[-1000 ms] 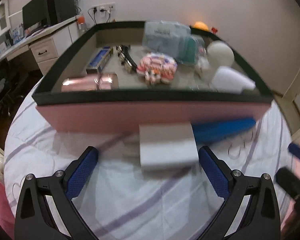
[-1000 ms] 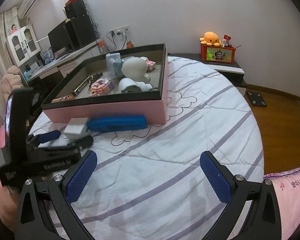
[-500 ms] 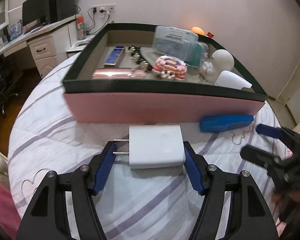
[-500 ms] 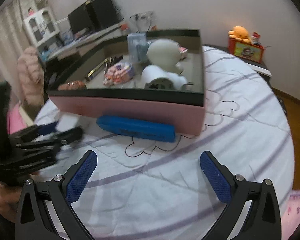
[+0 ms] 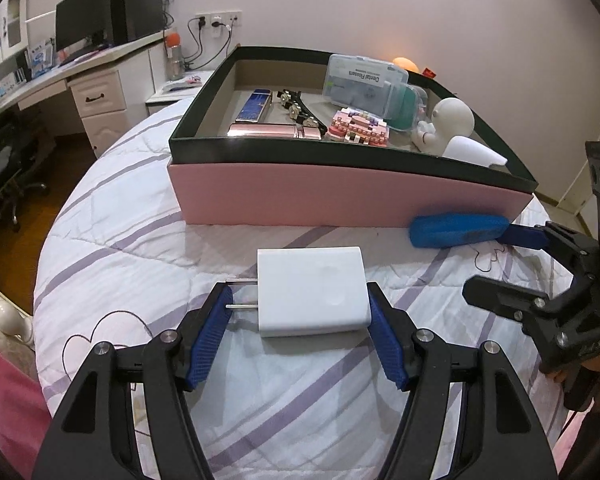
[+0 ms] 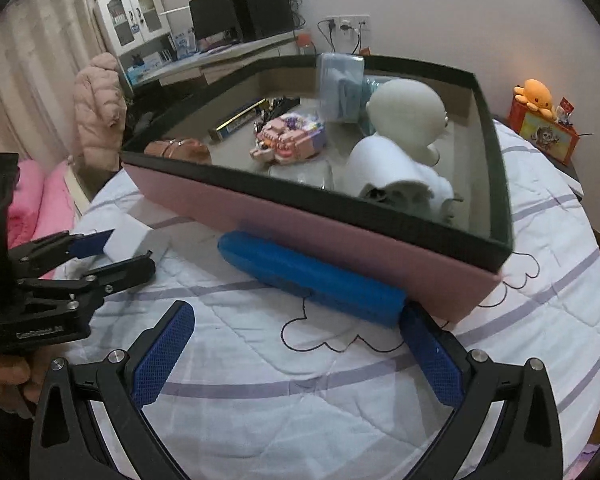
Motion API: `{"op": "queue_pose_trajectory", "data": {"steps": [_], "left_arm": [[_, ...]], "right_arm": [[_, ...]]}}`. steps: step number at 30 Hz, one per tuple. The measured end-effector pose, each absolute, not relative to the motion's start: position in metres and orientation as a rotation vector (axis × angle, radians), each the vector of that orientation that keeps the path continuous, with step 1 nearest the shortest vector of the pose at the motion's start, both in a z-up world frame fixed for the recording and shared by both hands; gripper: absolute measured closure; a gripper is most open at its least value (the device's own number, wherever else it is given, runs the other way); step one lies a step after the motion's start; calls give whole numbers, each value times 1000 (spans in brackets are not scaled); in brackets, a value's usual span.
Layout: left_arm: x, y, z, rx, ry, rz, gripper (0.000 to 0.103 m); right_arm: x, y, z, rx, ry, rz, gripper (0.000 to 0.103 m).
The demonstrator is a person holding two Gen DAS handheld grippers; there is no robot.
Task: Organize rigid objects
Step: 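Grasp the white charger plug with the left gripper while the right gripper grasps the blue highlighter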
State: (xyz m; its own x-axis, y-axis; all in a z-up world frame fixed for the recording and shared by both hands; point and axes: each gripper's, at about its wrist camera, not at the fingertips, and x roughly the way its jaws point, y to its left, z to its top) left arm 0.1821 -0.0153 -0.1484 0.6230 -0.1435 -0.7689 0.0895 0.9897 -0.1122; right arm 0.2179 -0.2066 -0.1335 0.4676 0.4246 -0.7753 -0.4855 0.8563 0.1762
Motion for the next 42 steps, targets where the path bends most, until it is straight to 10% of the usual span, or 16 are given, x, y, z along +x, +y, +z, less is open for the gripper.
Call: {"op": "queue_pose_trajectory", "data": {"steps": [16,24,42], "left_arm": [[168,-6,-148,-77,879,-104,35],[168,-7,-147,-77,879,-100,35],[162,-1,-140,-97,859,-119,36]], "right_arm": [[220,-160,-138,-226,943,712,5],[213,-153,-132,-268,949,676,73],[196,-126,-130,-322,932,621,76]]}}
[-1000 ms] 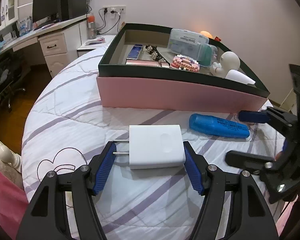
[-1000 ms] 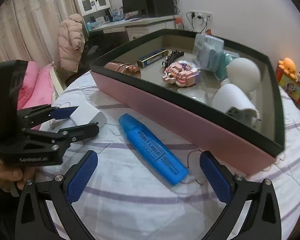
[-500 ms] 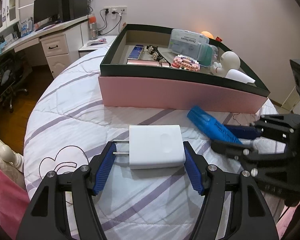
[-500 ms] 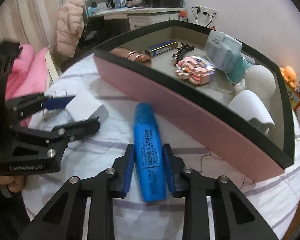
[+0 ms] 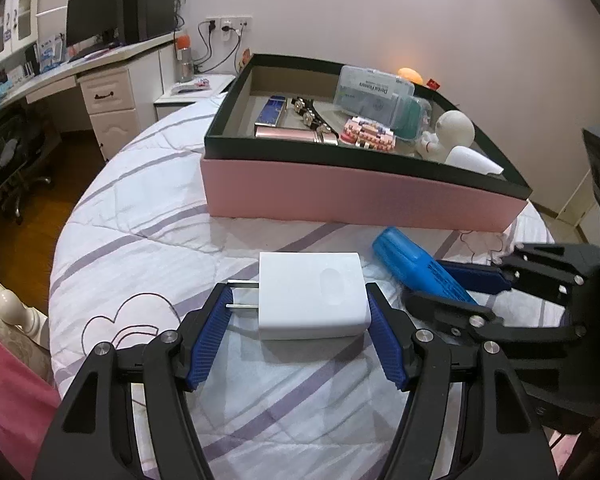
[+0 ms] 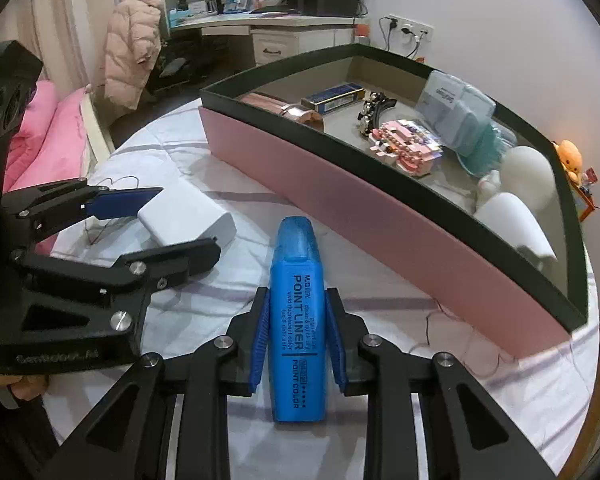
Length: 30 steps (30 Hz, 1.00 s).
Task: Organize rigid objects
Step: 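Lower the charger and highlighter into the box and open both grippers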
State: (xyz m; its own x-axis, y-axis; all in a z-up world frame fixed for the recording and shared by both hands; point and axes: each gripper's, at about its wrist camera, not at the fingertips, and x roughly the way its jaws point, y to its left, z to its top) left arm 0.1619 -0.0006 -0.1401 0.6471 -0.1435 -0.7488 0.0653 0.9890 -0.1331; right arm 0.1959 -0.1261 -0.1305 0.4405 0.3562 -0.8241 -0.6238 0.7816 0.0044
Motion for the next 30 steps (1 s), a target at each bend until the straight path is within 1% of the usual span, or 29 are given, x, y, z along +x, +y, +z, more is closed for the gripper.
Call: {"op": "queue_pose_trajectory", "data": {"steps": [4,11,17,24,30], "left_arm": [[156,1,-130,-97,839,-126,36],[156,1,-99,-86,772,-139,36],[172,2,-64,-63,699,-138,36],[221,3,-32,-66,660,-142,36],[276,-7,-42,-54,712,-146,36]], "right_arm": [[184,-135,-117,-237,902,629,76],[175,-145,-81,-174,836,628,76],[193,-152,-51,-126,785,595,76],[230,-168,-21,-28,743,533,76],[276,-176,-27,44,789,467,76]]}}
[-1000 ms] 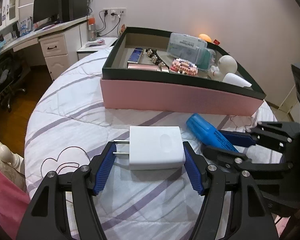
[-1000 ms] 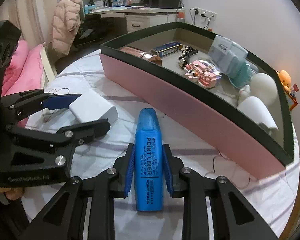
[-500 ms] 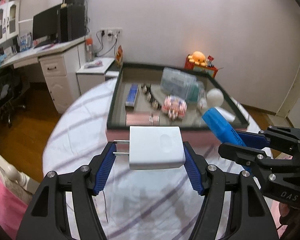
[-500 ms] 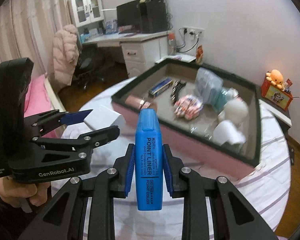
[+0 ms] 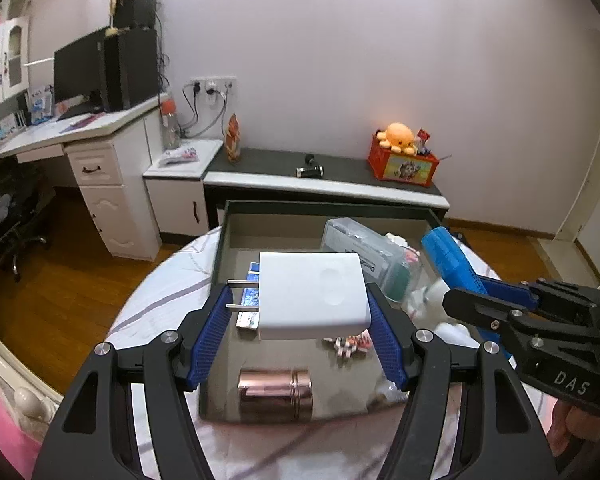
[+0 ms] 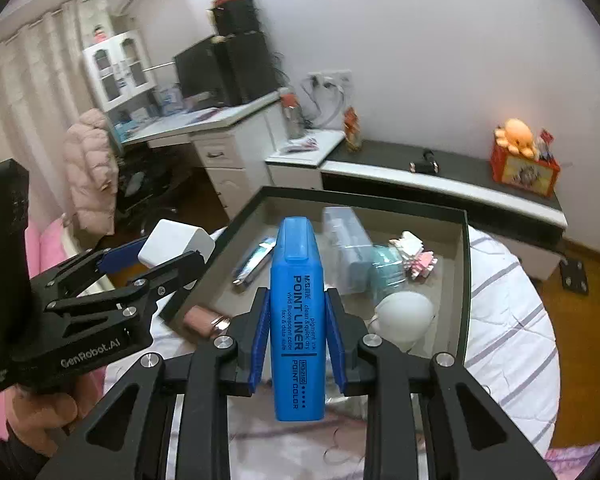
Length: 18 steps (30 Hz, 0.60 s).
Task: Organize rigid objects
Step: 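Lower the charger and highlighter into the box and open both grippers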
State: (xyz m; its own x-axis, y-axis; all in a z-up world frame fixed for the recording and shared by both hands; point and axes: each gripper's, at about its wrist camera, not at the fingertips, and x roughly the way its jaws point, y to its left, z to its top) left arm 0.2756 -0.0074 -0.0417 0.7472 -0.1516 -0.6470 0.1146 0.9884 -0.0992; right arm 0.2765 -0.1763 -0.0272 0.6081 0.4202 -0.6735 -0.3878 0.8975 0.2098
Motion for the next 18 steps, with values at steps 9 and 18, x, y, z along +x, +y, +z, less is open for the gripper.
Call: {"op": "queue_pose_trajectory", "data": {"steps": [9,18], "left_arm": [[316,-23,-90,-29,817,-155,36],[311,-27,-93,53,788,-93,8]], "right_arm": [[312,-182,-64,95,874,396,76],[320,-180,-70,104,889,372,75]]}}
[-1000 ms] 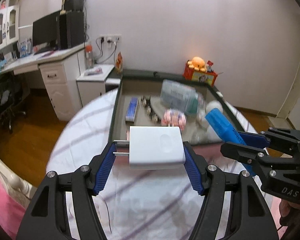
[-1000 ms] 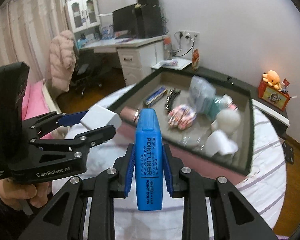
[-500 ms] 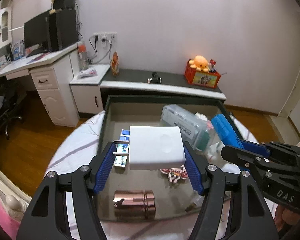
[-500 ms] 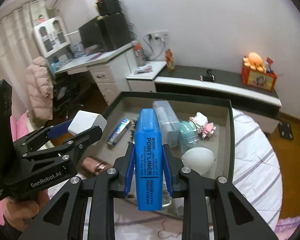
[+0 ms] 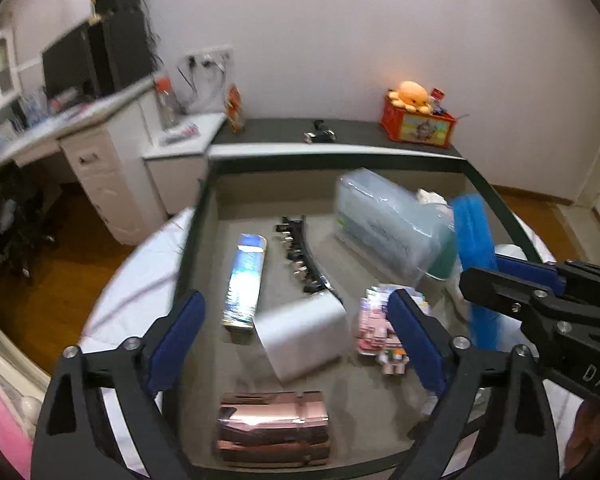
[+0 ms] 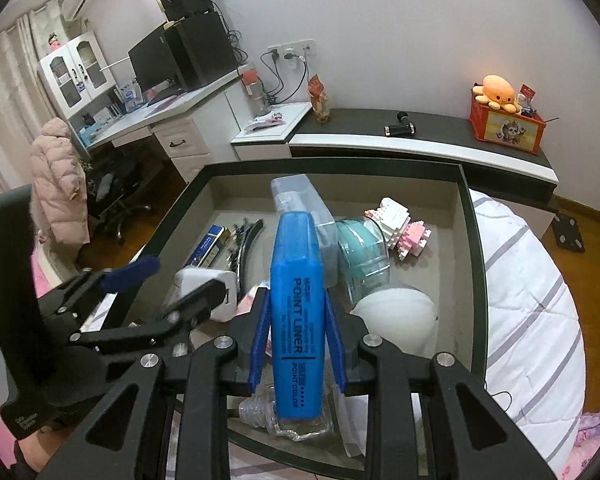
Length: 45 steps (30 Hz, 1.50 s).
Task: Organize rigid objects
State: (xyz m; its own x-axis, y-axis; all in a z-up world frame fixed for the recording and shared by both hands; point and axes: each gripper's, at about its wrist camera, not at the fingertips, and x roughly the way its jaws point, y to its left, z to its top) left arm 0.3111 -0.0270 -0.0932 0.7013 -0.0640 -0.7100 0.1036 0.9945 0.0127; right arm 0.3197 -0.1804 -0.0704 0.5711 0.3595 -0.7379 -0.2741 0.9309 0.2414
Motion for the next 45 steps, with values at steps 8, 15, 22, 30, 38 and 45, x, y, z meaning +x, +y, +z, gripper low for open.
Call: {"op": "queue_pose_trajectory", "data": {"steps": [8,15,22,30,38,45], "left_arm": [[291,-13,-76,47,744,-54,0],[253,-9,-48,58,675,-19,0],[209,-12,-25,84,633,-2,0],[155,-11,-5,60,601,0,0],[100,-15,2,74,563,4,0],[60,-9,1,51,536,26,0]], "right_arm": [[304,-187,-54,182,810,380,0],[270,-193,-21,223,708,356,0],[219,-209,4,217,638,272,0],[159,-223,6,199,600,224,0],[104,-233,1,175,573,155,0],[63,-219,-2,130,542,122,0]]}}
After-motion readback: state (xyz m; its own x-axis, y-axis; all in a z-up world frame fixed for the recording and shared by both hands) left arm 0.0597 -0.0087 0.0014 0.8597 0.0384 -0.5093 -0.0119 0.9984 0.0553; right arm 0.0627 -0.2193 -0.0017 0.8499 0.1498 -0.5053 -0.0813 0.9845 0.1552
